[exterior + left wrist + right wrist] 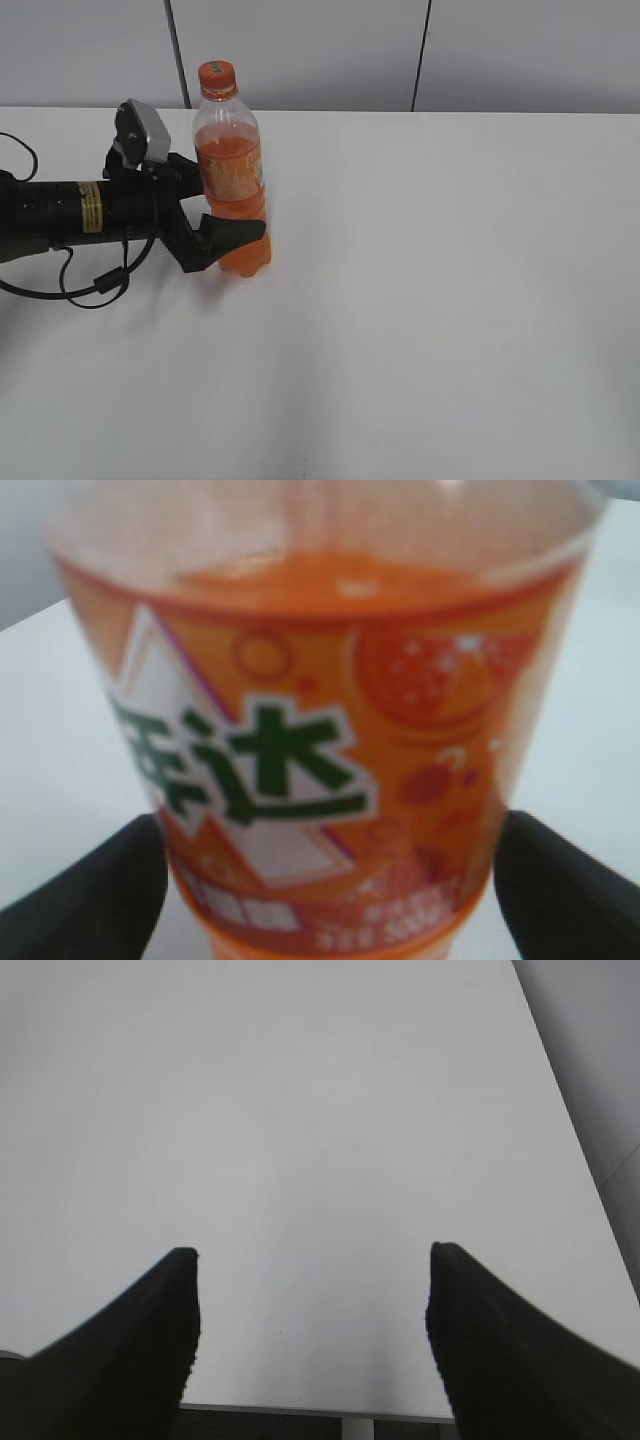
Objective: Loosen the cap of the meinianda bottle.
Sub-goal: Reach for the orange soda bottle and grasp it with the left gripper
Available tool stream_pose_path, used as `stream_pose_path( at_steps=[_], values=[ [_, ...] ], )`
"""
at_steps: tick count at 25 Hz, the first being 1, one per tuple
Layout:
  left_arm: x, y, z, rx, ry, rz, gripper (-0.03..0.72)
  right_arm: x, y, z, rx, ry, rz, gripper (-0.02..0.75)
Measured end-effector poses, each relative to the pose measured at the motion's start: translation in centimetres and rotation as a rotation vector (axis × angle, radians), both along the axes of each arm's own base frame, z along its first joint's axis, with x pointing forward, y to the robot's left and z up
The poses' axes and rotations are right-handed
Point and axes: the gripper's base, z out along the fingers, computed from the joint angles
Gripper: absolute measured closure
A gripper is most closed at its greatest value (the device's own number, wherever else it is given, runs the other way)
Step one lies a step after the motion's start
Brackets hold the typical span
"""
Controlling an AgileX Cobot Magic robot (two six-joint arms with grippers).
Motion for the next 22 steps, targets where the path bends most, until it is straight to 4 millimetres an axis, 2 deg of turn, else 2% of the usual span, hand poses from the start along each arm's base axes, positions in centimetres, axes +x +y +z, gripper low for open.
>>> stream_pose_path(
  at_steps=[6,22],
  values=[
    [0.5,-0.49,-0.34,-0.008,0.002,0.009,0.101,0.0,0.0,0.0,0.0,0.0,0.0,0.206],
    [0.43,-0.57,-0.87,-0.006,0.017,0.006,0.265,0.0,0.0,0.0,0.0,0.0,0.0,0.206]
  ],
)
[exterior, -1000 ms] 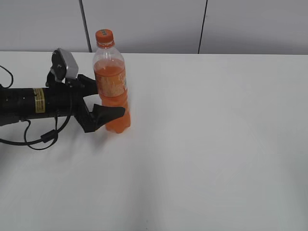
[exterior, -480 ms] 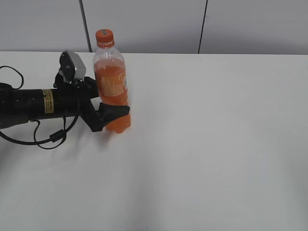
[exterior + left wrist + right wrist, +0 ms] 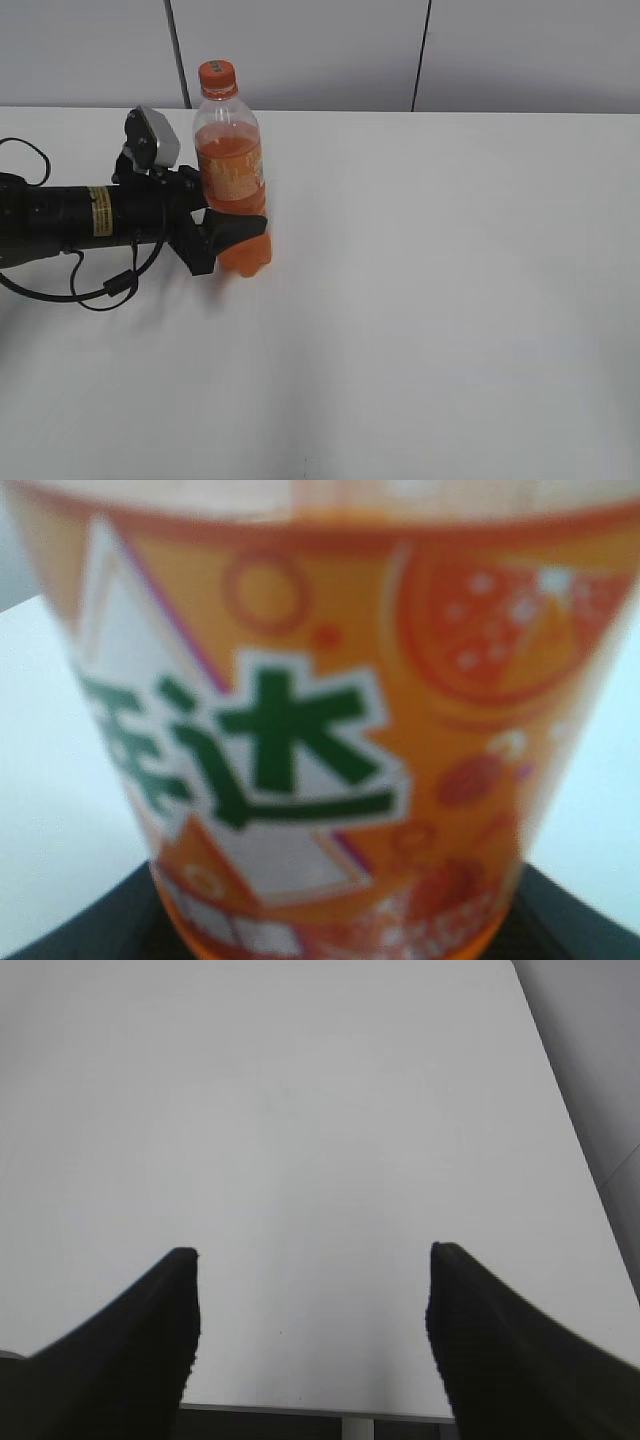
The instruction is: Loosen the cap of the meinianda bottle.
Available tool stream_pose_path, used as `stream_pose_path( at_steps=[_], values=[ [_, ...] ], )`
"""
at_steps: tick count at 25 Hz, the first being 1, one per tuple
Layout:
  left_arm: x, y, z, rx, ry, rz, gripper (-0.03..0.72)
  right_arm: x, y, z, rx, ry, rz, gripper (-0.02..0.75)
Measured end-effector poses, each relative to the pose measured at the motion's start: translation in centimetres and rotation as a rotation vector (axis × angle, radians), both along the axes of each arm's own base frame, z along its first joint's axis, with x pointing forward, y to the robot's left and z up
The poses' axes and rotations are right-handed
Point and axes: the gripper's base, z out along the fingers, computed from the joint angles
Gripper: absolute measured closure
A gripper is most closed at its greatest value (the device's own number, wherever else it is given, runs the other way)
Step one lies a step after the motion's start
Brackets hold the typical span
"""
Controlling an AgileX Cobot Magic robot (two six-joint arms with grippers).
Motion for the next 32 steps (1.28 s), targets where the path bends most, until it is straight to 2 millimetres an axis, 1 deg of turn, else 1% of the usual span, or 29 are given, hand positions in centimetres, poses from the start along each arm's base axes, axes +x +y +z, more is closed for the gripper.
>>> stream_pose_path(
  at_steps=[3,8,12,15,18,22,25,27,28,32],
  values=[
    [0.0,0.0,0.0,0.0,0.0,-0.001,0.284,-0.1,0.0,0.2,0.0,-0.006,0.0,0.211],
    [0.0,0.0,0.0,0.0,0.001,0.0,0.287,-0.2,0.0,1.2,0.0,-0.024,0.0,0.267],
    [0.0,0.0,0.0,-0.002,0.0,-0.001,0.287,0.9,0.0,2.7,0.004,0.022,-0.001,0.287],
    [0.0,0.0,0.0,-0.001,0.0,-0.005,0.287,2.3,0.0,4.2,0.017,0.085,-0.005,0.288],
    [-0.1,0.0,0.0,0.001,-0.001,-0.01,0.287,4.5,0.0,6.0,0.022,0.156,-0.008,0.288],
    [-0.1,0.0,0.0,-0.001,-0.002,-0.012,0.288,8.2,0.0,8.5,0.028,0.243,-0.013,0.288],
    [-0.1,-0.1,0.0,0.0,-0.002,-0.012,0.288,11.1,0.0,9.9,0.031,0.309,-0.015,0.289],
    [-0.1,-0.1,0.0,0.0,-0.002,-0.012,0.288,13.3,0.0,10.4,0.033,0.369,-0.017,0.289],
    [-0.1,-0.1,0.0,0.0,-0.002,-0.012,0.288,14.8,0.0,10.4,0.033,0.411,-0.017,0.289],
    [-0.1,-0.1,0.0,-0.002,-0.003,-0.016,0.288,18.3,0.0,11.0,0.034,0.494,-0.021,0.29]
  ],
)
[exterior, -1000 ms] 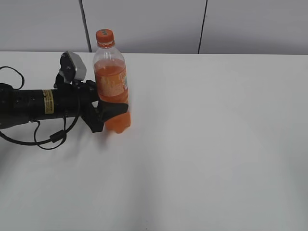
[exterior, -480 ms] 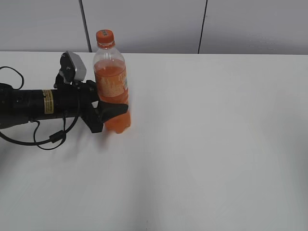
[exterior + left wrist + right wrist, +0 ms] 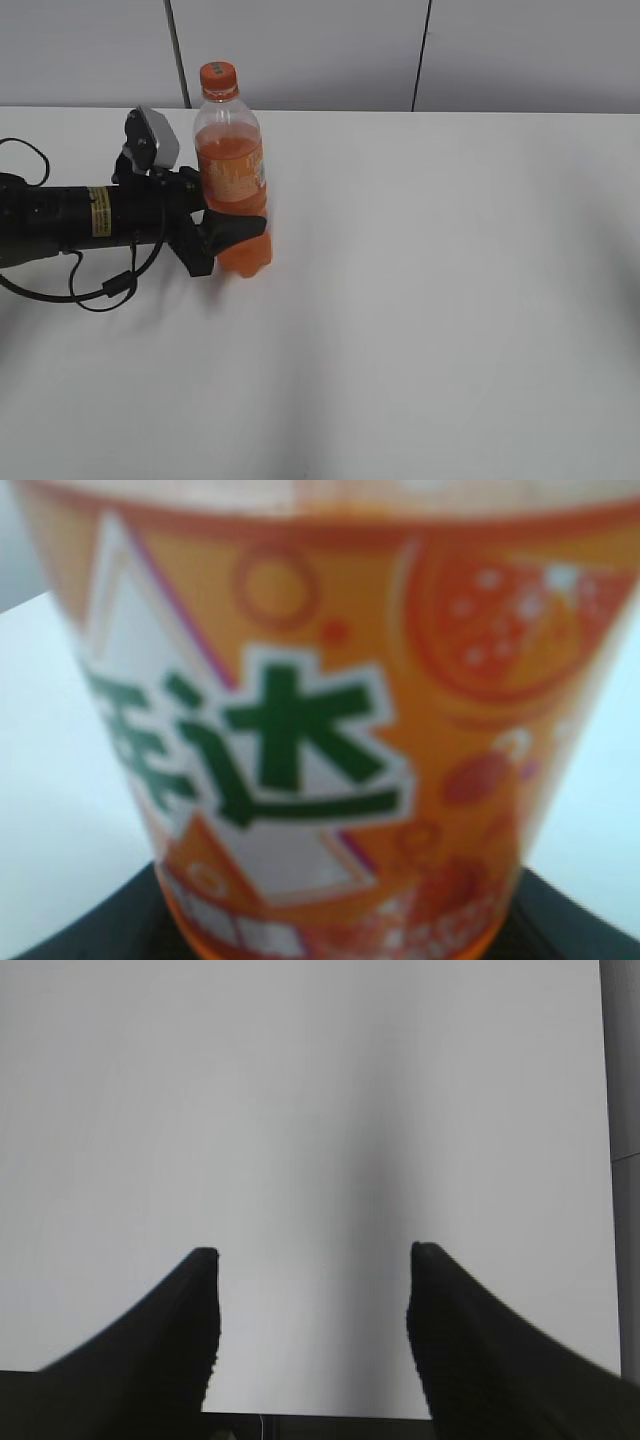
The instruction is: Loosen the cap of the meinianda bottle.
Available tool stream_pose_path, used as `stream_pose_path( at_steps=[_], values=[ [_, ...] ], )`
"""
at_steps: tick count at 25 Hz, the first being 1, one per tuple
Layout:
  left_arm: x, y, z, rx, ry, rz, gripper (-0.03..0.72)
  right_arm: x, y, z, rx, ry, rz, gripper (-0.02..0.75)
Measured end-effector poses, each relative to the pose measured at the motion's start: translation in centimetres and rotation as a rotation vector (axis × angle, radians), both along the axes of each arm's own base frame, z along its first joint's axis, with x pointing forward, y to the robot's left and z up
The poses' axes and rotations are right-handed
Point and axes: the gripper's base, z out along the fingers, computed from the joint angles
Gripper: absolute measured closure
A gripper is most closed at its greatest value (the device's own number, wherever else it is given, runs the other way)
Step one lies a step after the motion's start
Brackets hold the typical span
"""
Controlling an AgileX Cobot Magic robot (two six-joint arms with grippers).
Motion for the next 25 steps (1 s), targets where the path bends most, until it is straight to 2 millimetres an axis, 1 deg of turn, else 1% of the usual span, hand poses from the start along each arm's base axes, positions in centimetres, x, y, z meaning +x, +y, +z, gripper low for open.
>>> stream_pose_path(
  at_steps=[6,10,14,19,22,25],
  values=[
    [0.0,0.0,0.0,0.001,-0.001,-0.005,0.288,5.7,0.0,0.3,0.005,0.103,-0.008,0.29],
    [-0.1,0.0,0.0,0.001,-0.002,-0.01,0.288,8.9,0.0,0.8,0.004,0.108,-0.011,0.29],
    [-0.1,0.0,0.0,0.0,-0.002,-0.013,0.288,11.1,-0.1,0.8,-0.002,0.108,-0.02,0.29],
    [-0.1,-0.1,0.0,0.001,-0.003,-0.018,0.288,13.4,0.0,0.0,0.023,0.134,-0.021,0.29],
    [-0.1,-0.1,0.0,0.001,-0.004,-0.02,0.288,14.2,0.4,-0.1,0.066,0.134,-0.015,0.29],
    [-0.1,-0.1,0.0,0.001,-0.004,-0.021,0.288,14.7,1.6,0.2,0.081,0.123,0.016,0.29]
  ],
)
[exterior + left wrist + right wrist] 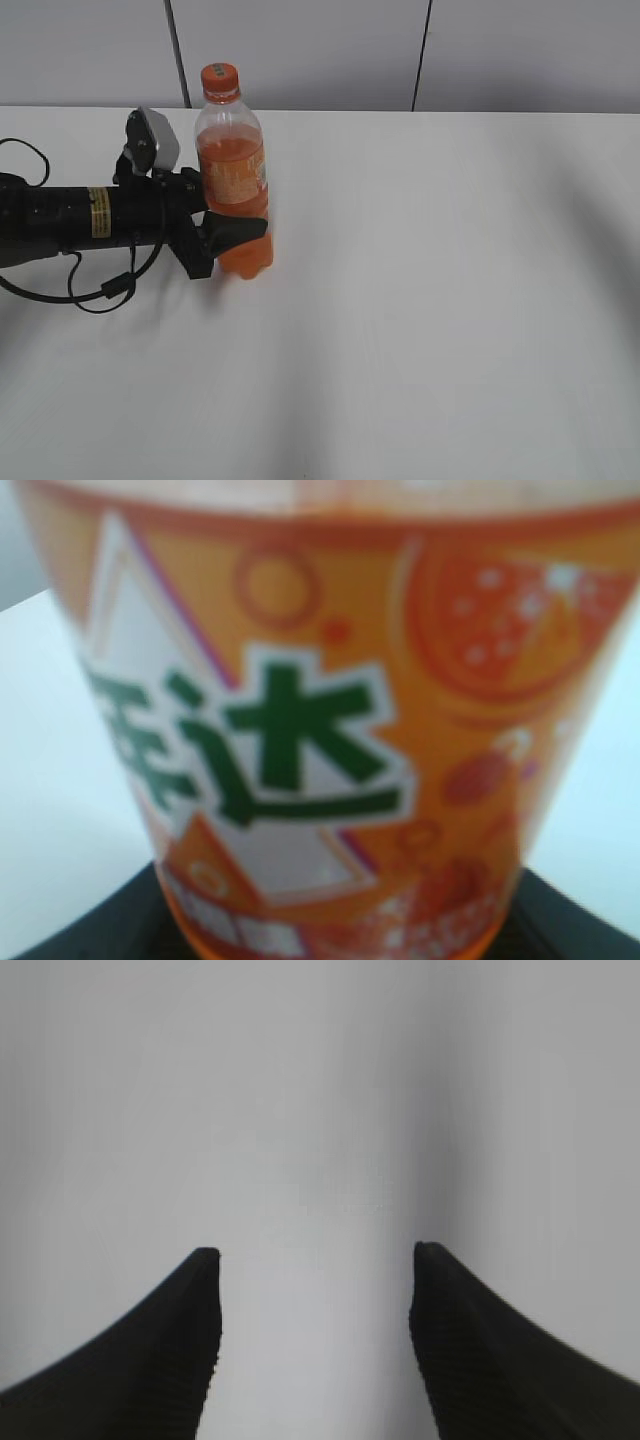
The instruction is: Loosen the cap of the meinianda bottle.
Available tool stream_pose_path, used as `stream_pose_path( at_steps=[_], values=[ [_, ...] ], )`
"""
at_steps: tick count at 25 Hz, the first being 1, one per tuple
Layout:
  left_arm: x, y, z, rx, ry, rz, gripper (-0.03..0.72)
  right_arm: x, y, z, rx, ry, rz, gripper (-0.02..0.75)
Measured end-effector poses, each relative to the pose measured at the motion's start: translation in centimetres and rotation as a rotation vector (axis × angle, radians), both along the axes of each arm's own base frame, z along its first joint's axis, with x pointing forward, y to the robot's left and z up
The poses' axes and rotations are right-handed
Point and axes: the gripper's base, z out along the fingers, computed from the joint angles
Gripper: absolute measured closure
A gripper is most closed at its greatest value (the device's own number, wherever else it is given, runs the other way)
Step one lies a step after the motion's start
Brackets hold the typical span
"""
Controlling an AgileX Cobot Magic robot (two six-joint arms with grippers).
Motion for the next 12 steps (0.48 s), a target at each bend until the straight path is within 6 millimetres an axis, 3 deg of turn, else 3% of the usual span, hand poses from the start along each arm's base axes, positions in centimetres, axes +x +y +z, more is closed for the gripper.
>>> stream_pose_path(
  at_steps=[3,12],
  values=[
    [0.0,0.0,0.0,-0.005,0.005,-0.004,0.288,0.7,2.8,0.3,0.012,-0.011,0.065,0.29],
    [-0.1,-0.1,0.0,-0.013,0.02,-0.004,0.288,2.9,15.8,0.2,0.054,-0.054,0.341,0.29]
  ],
)
